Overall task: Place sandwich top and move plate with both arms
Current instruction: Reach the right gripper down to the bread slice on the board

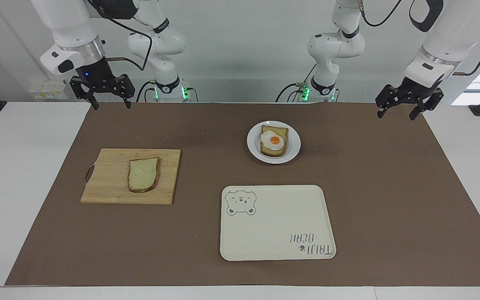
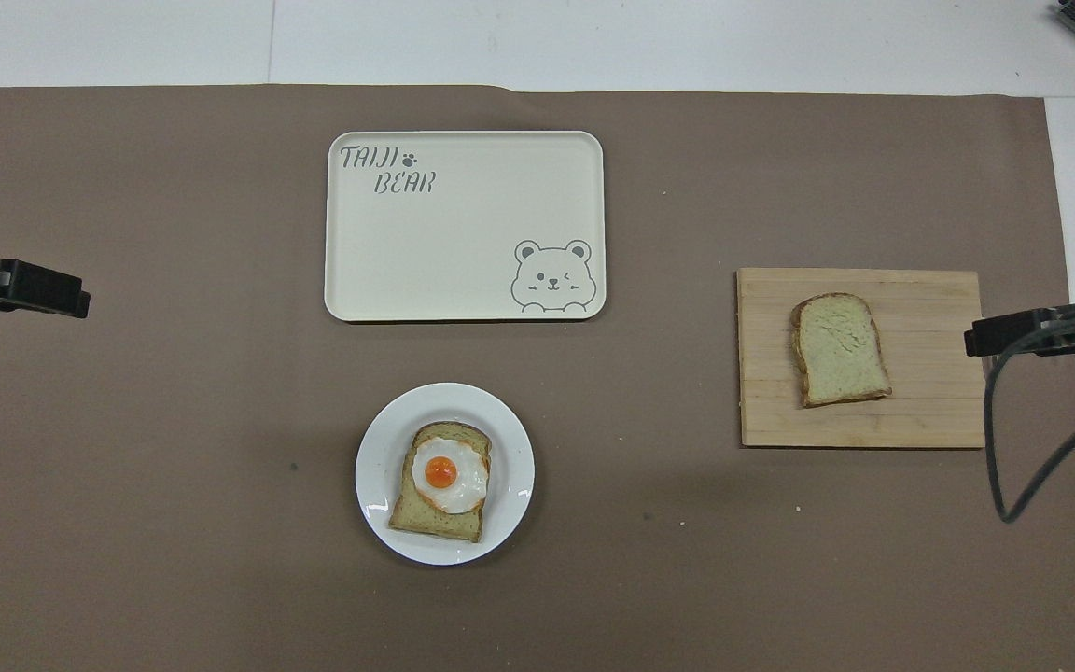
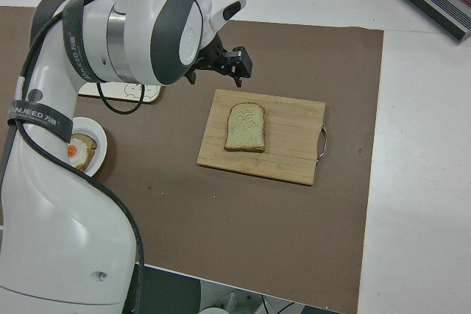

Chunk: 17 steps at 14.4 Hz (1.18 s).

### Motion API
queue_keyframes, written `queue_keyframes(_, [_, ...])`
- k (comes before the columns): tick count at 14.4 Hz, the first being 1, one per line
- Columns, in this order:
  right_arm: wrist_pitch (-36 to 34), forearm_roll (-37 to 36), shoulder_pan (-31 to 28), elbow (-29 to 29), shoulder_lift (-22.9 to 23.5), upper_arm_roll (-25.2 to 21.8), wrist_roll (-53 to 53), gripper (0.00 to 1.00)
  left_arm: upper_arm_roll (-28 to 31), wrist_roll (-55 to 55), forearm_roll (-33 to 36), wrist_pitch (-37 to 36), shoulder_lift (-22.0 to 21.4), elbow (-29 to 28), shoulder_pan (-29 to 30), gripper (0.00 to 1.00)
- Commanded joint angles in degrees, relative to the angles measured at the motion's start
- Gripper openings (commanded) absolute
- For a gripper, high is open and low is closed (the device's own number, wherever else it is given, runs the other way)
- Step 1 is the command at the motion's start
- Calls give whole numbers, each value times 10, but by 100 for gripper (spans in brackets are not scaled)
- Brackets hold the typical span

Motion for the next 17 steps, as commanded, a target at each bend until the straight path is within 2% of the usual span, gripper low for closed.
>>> queue_keyframes(1, [113,25,-18,-88,7,1,-55,100,-3,-3,-6,-5,-8,-7,6,100])
queue_keyframes(5, [185,26,-20,-88,93,1,-61,100,-3,-3,-6,-5,-8,-7,6,100])
queue_keyframes(8, [236,26,-20,-90,139,1,-62,100,-3,-3,-6,-5,-8,-7,6,100])
queue_keyframes(11, [271,55,-39,-112,158,1,-77,100,-3,-3,-6,-5,-8,-7,6,100])
queue_keyframes(14, [301,143,-69,-126,188,1,-204,100,-3,-4,-6,-5,-8,-7,6,100])
queue_keyframes(17, [330,146,-72,-147,212,1,-221,100,-3,-3,-6,-5,-8,-7,6,100])
